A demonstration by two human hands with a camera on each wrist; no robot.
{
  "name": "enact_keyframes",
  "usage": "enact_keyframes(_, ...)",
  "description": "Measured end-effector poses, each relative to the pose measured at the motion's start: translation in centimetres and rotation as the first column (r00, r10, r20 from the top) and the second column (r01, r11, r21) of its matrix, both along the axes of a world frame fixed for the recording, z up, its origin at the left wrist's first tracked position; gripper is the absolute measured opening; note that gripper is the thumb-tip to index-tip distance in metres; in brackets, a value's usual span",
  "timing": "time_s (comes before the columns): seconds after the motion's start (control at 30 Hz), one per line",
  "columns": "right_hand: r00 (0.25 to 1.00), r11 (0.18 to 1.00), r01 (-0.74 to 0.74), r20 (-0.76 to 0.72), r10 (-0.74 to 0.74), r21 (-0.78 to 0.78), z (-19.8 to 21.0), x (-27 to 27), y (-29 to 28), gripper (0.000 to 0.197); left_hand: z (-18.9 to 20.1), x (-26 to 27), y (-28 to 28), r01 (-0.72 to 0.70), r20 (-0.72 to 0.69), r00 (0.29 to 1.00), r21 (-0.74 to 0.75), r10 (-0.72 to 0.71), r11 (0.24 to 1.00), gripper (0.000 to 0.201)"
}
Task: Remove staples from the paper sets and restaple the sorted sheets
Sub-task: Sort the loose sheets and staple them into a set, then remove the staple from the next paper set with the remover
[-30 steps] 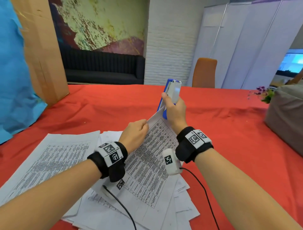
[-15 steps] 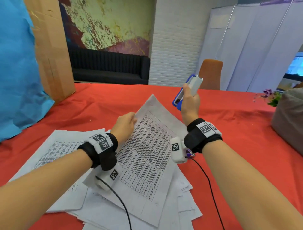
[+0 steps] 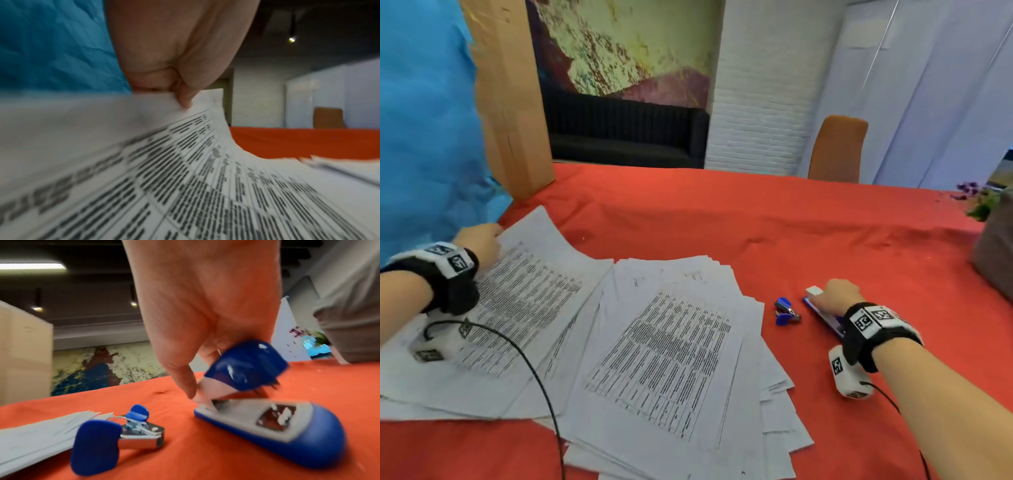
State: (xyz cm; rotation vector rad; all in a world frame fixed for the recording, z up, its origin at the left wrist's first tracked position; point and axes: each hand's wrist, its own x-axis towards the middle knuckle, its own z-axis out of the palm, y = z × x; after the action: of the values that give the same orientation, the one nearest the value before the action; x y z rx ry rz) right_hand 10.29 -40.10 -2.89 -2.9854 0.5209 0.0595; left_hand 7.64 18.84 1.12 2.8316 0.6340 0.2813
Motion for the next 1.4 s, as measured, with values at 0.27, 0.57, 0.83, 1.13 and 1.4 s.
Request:
enact_keyframes(0.27, 0.883, 0.917, -0.376, -0.246, 0.399, 0.135, 3.0, -1.0, 6.3, 0.068, -1.3, -1.4, -16.9, 0.362, -0.172, 0.861, -0.456, -0.479, 0.813, 0.050)
enact_keyframes(0.57, 0.901, 0.904, -0.413, -0.194, 0.389, -0.107, 0.5, -1.5, 6.2, 0.017, -4.1, -0.3, -22.2, 0.260, -0.269, 0.882, -0.405, -0.386, 0.877, 0.040)
enact_keyframes(0.83, 0.852, 0.498, -0.464, 0.215, 0.477, 0.733, 3.8, -1.8, 11.6, 0.009, -3.8, -2.8, -22.7, 0.260, -0.152, 0.851, -0.709, -0.503, 0.655, 0.007)
enact_keyframes(1.13, 0.796, 0.586, -0.486, 0.051, 0.604, 0.648, -0.7, -1.6, 17.9, 0.047, -4.7, -3.1, -21.4, -0.013, -0.072, 0.945, -0.983, -0.320, 0.183, 0.012)
enact_keyframes(1.4, 0.542, 0.539, -0.840, 0.123, 0.831, 0.061, 0.2, -1.8, 20.5, 0.036, -6.3, -1.9, -21.1, -0.017, -0.090, 0.958, -0.965, -0.271, 0.262, 0.032)
